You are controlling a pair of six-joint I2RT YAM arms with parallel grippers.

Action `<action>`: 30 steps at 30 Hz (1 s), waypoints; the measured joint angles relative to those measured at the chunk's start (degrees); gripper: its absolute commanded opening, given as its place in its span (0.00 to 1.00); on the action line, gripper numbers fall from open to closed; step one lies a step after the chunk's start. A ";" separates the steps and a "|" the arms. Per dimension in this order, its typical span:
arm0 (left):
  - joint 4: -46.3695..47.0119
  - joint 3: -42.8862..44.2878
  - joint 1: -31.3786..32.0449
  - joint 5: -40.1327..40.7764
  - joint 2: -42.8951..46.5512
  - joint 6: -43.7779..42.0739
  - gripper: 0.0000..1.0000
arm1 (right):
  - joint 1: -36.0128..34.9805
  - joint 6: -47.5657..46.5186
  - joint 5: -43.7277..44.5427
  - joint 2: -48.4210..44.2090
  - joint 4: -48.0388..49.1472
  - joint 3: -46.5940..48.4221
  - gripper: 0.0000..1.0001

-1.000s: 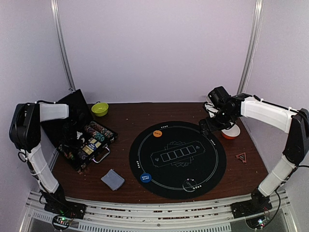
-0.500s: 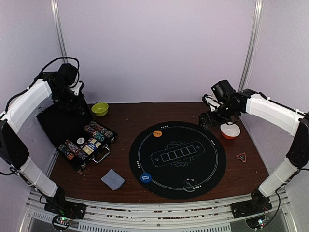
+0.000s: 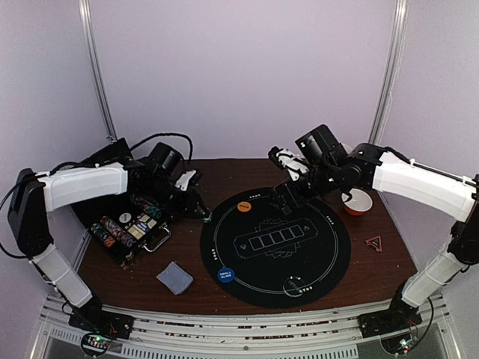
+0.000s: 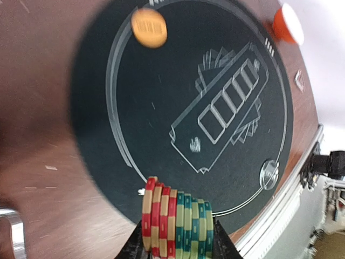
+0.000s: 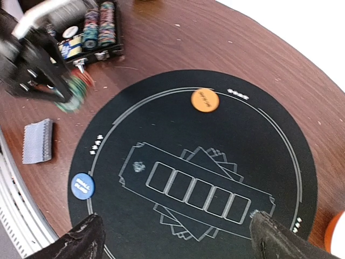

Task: Distribute texas hold em gaming equipment
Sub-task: Pass from the left arm to the right

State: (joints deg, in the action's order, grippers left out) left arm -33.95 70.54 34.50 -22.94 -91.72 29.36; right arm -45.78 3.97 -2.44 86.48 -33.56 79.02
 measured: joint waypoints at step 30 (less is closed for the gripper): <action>34.60 -26.73 0.15 -15.74 -8.00 9.22 0.00 | -16.61 -8.17 -3.41 26.45 24.70 3.28 0.89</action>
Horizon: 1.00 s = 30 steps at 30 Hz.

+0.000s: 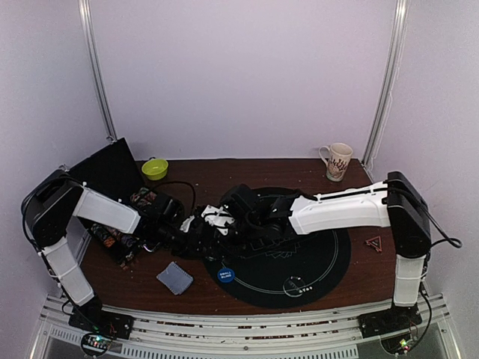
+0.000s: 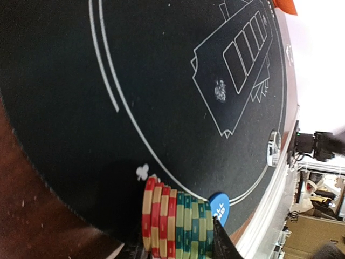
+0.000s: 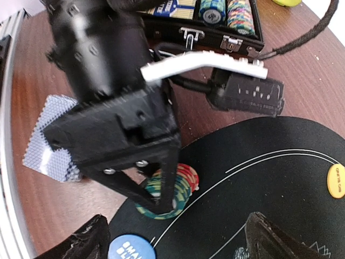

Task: Distribute texas hold em gaming equipment
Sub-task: Pass from the left arm to the right

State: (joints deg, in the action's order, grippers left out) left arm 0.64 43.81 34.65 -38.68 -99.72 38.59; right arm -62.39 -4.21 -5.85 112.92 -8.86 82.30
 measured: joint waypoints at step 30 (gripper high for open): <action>8.59 -4.39 -3.45 -8.02 -1.68 5.46 0.00 | -0.55 -23.06 -2.99 13.14 14.29 1.03 0.52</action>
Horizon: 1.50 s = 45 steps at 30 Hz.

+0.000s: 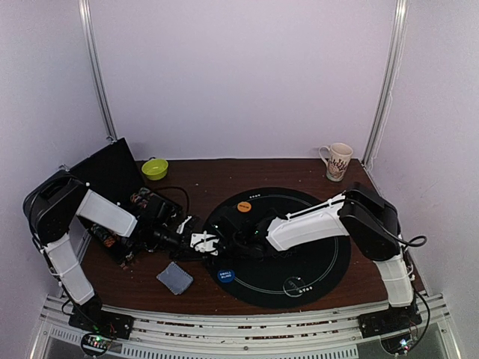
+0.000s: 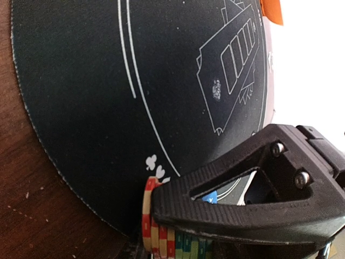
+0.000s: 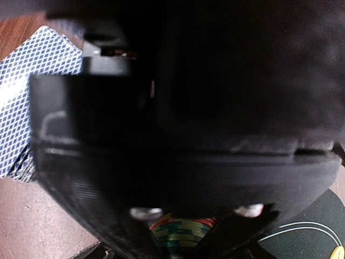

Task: Distribute texas hold em gaming equipment
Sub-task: Pass from the left arm to the right

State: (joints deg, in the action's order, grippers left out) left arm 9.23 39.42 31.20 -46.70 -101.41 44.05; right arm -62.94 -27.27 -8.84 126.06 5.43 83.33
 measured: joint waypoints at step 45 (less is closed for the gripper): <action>-14.43 5.35 -1.53 6.86 3.65 -8.11 0.84 | 0.50 5.73 1.33 -2.43 -12.61 3.39 0.00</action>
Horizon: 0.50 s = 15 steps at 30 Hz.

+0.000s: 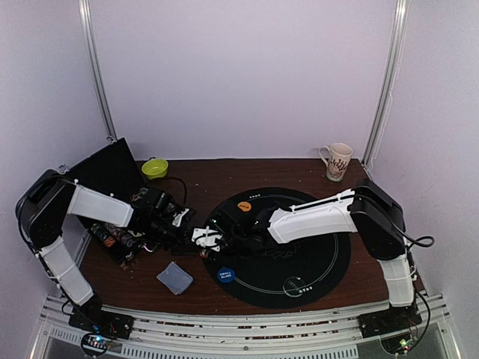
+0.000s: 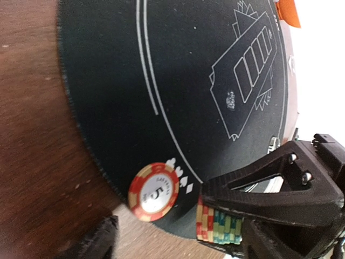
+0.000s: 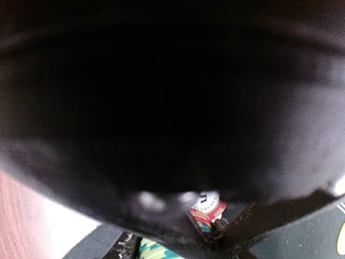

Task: Distribute texas hold em gaming equipment
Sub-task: Pass from the left arm to the right

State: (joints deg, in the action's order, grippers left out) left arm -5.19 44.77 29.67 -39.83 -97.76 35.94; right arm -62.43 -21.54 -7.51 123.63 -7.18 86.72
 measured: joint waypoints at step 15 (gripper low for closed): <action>-7.41 0.35 -5.31 3.56 7.37 -3.63 0.84 | 0.17 0.50 -0.48 4.20 -5.49 11.10 0.00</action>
State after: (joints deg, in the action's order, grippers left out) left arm -12.60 45.12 24.36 -36.27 -90.39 32.32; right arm -62.26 -21.04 -7.99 127.83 -12.67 97.82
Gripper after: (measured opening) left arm 0.842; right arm 0.415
